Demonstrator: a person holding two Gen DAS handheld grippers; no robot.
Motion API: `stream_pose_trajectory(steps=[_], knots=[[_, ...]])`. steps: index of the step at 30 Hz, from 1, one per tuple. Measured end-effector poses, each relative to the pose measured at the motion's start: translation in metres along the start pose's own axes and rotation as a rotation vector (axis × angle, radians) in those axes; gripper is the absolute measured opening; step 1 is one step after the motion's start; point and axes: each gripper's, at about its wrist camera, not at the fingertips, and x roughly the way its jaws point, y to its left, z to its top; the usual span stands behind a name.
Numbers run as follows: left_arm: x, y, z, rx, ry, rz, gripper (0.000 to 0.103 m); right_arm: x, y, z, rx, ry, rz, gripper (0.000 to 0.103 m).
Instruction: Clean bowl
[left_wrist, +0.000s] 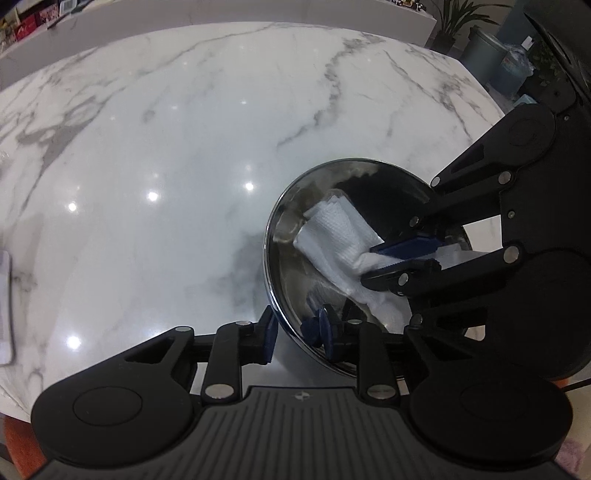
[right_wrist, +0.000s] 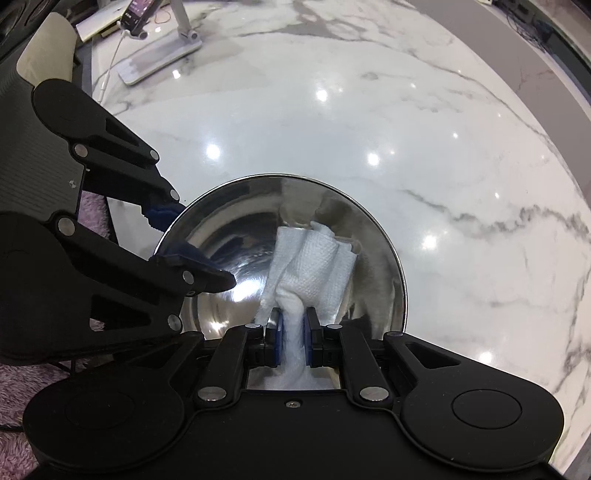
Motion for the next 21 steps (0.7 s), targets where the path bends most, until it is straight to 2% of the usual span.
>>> stream_pose_trajectory(steps=[3,10,13,15,19,21], knots=[[0.0,0.0,0.004,0.015,-0.019,0.022,0.015,0.001,-0.001,0.001,0.017,-0.002,0.027,0.01],[0.002,0.0,0.011,0.03,-0.04,0.06,0.015,0.002,0.005,0.0,0.04,0.005,0.164,0.01],[0.002,0.001,0.01,0.039,-0.044,0.059,0.015,0.003,0.005,0.0,0.04,0.009,0.167,0.01],[0.002,0.001,0.01,0.04,-0.046,0.057,0.015,0.004,0.002,0.0,0.037,0.024,0.155,0.009],[0.001,0.002,0.009,0.038,-0.046,0.055,0.015,0.004,0.002,0.0,-0.031,0.046,-0.002,0.009],[0.002,0.001,0.008,0.03,-0.03,0.049,0.015,0.004,0.001,0.0,-0.025,0.044,-0.011,0.009]])
